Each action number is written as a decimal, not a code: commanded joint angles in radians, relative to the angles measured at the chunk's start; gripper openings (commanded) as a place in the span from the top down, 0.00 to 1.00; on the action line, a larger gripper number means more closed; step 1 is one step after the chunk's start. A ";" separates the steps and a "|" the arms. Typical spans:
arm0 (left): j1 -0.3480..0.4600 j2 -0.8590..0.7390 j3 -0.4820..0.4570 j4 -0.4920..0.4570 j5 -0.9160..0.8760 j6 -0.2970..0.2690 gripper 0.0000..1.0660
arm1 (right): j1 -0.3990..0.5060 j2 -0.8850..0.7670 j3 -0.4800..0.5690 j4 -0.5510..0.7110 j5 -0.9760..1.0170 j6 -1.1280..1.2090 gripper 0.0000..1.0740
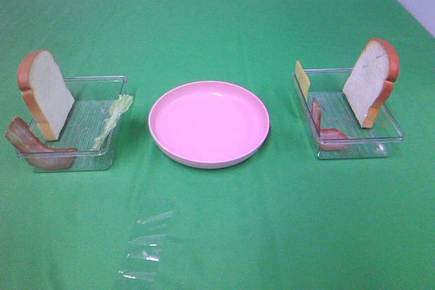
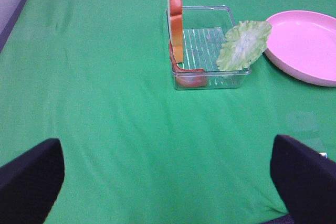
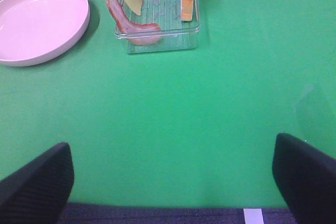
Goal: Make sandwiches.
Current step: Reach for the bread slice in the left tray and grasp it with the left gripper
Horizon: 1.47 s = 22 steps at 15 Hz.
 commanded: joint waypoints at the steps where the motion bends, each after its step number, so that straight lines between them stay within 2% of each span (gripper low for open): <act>1: -0.005 -0.014 0.004 0.000 -0.006 -0.007 0.04 | -0.006 -0.028 0.001 -0.008 -0.007 -0.007 0.09; 8: -0.005 -0.014 0.004 0.000 -0.006 -0.007 0.04 | -0.006 -0.028 0.001 -0.008 -0.007 -0.007 0.09; 11: -0.005 0.070 -0.023 -0.017 0.037 -0.007 0.05 | -0.006 -0.028 0.001 -0.008 -0.007 -0.007 0.09; 13: -0.005 0.284 -0.138 -0.006 0.145 0.015 0.05 | -0.006 -0.028 0.001 -0.008 -0.007 -0.007 0.09; 15: -0.005 0.629 -0.325 0.001 0.236 0.015 0.05 | -0.006 -0.028 0.001 -0.008 -0.007 -0.007 0.09; 20: -0.005 1.327 -0.751 0.032 0.236 0.015 0.05 | -0.006 -0.027 0.001 -0.008 -0.007 -0.007 0.09; 22: -0.005 1.543 -0.922 0.039 0.237 0.015 0.05 | -0.006 -0.027 0.001 -0.008 -0.007 -0.007 0.09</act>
